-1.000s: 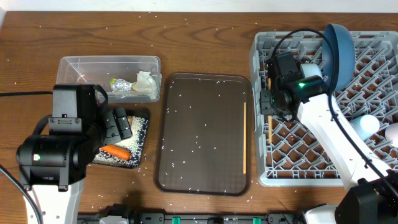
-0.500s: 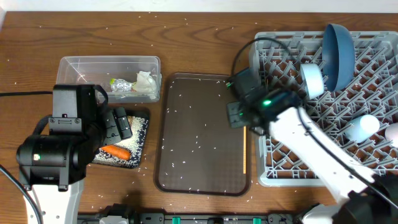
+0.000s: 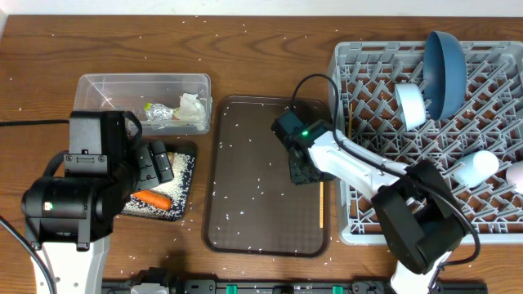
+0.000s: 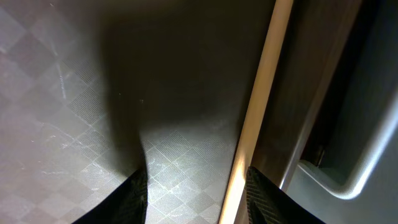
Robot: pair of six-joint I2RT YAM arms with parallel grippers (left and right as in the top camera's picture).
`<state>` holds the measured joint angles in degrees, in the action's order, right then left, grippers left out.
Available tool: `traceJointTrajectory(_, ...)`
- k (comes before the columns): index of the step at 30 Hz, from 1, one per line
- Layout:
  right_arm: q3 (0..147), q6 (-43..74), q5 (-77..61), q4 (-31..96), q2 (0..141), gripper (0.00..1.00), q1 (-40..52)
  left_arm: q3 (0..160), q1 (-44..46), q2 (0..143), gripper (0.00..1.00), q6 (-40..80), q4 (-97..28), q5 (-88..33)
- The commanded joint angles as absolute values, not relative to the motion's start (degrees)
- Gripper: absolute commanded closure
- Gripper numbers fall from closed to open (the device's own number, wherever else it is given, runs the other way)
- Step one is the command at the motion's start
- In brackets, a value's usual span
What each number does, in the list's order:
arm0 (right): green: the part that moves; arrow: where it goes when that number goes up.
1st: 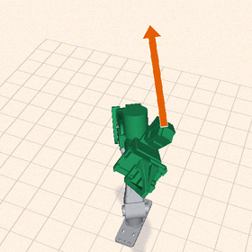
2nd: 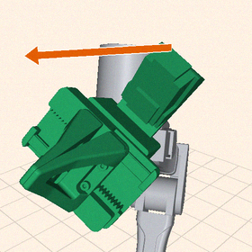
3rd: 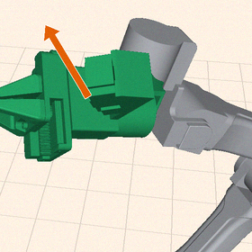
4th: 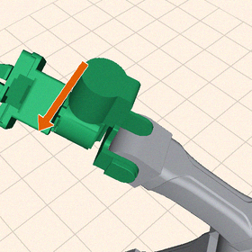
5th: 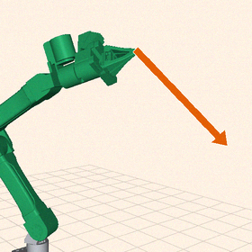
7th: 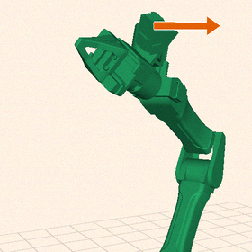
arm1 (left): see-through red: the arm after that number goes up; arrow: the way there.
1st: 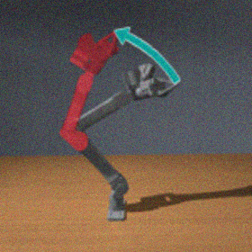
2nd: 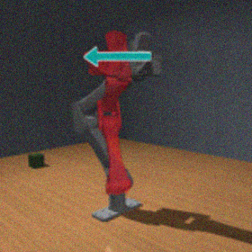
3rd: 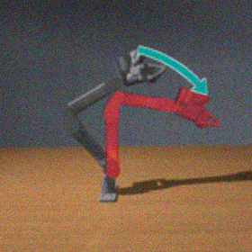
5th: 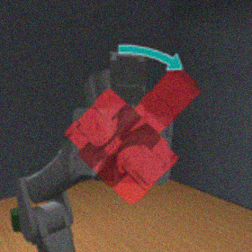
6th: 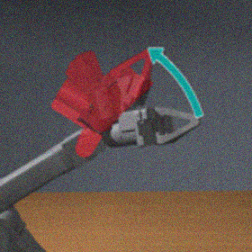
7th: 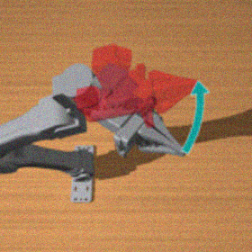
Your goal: Sort waste into correct bins and load items into the dishwasher rack
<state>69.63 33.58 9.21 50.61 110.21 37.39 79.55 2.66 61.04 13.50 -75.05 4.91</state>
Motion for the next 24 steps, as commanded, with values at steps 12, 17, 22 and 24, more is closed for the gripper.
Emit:
traceJointTrajectory(12, 69.4, 30.9, 7.2, 50.3, 113.1, 0.69, 37.5, 80.6, 2.3, 61.1, 0.02, 13.8, -75.2, 5.6)
traceJointTrajectory(17, 69.5, 28.6, 7.5, 50.6, 110.1, 0.66, 37.5, 80.6, 2.3, 61.1, 0.02, 13.8, -75.2, 5.6)
traceJointTrajectory(22, 69.5, 28.6, 7.5, 50.6, 106.6, 0.60, 37.3, 80.6, 2.3, 61.1, 0.02, 13.8, -75.2, 5.6)
traceJointTrajectory(24, 69.4, 28.6, 7.5, 50.8, 106.5, 0.59, 37.1, 80.6, 2.3, 61.1, 0.02, 13.8, -75.2, 5.6)
